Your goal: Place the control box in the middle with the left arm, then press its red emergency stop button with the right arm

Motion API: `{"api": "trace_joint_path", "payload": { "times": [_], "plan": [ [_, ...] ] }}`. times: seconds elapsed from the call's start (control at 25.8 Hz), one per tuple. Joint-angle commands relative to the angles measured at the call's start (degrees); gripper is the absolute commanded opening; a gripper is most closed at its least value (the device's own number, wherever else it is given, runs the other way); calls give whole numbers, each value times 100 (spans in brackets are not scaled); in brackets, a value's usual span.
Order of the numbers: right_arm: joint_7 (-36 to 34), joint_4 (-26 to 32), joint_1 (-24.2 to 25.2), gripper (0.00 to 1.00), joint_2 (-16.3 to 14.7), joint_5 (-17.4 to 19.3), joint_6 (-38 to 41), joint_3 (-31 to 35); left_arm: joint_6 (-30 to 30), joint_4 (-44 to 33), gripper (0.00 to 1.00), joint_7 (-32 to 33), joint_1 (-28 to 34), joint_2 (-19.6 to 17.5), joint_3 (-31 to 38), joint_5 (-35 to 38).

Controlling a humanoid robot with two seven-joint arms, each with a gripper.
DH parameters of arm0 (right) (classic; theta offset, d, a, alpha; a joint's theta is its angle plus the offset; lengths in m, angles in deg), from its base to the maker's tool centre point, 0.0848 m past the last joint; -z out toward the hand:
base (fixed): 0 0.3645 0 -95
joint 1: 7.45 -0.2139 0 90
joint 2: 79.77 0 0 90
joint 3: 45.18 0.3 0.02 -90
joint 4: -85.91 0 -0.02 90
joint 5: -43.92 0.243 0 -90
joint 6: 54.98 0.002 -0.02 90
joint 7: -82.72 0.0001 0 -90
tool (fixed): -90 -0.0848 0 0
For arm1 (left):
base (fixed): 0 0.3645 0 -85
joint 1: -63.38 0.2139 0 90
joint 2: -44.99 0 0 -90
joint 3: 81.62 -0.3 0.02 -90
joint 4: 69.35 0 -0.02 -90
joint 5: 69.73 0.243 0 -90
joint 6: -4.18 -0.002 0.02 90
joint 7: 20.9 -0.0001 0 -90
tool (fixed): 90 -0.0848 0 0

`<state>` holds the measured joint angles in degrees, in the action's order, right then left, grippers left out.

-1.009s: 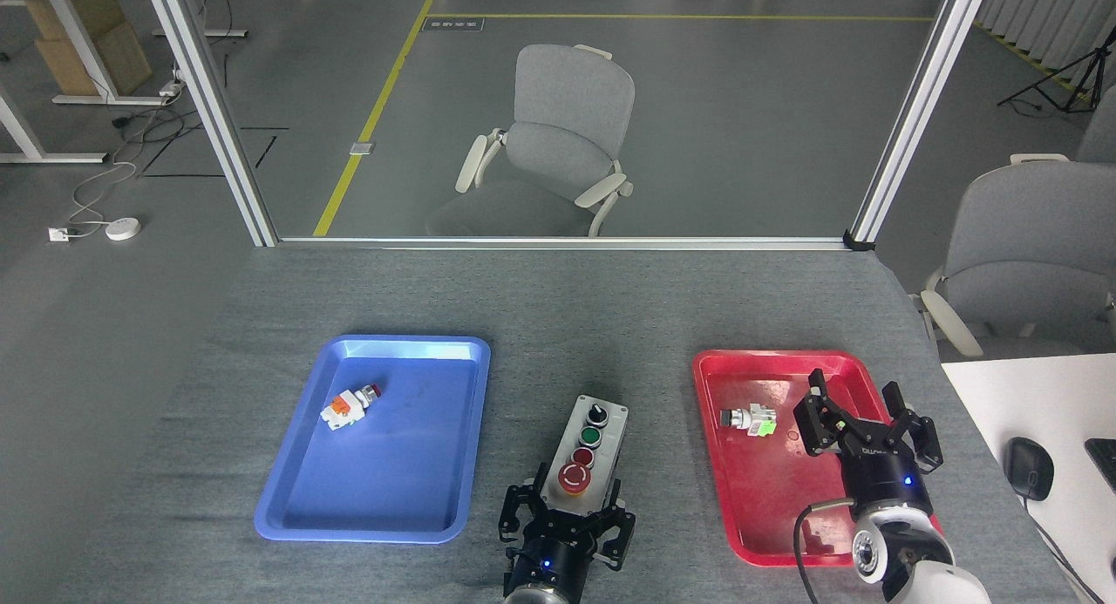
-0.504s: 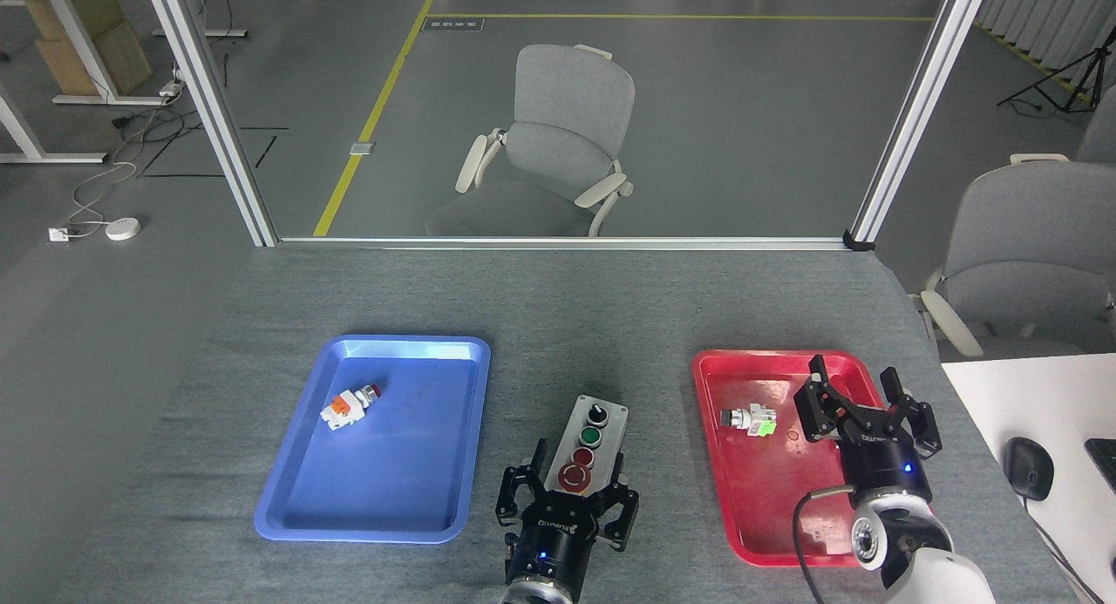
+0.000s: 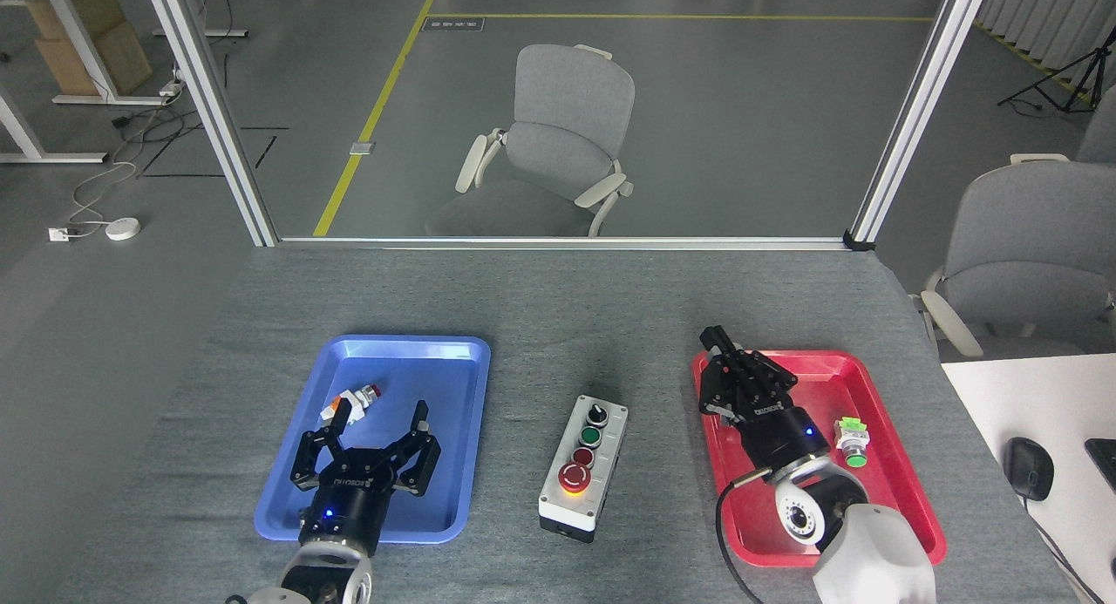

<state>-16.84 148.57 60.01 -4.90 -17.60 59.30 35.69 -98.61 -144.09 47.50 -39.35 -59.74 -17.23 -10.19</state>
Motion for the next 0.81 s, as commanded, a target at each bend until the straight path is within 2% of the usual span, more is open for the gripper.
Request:
{"api": "trace_joint_path", "payload": {
  "times": [0.0, 0.12, 0.35, 0.78],
  "plan": [
    [50, -421, -233, 0, 36, -35, 718, -1002, 928, -32, 99, 94, 228, -127, 1039, 5],
    [252, -526, -295, 0, 62, -26, 1342, -1380, 1174, -5, 99, 182, 254, -154, 1215, 5],
    [771, -807, -277, 0, 458, -26, 1360, -1407, 1236, -41, 99, 525, 254, -224, 1251, 49],
    [1246, -1379, -198, 0, 476, -35, 1237, -1407, 1218, -67, 99, 490, 272, -224, 1251, 110]
  ]
}}
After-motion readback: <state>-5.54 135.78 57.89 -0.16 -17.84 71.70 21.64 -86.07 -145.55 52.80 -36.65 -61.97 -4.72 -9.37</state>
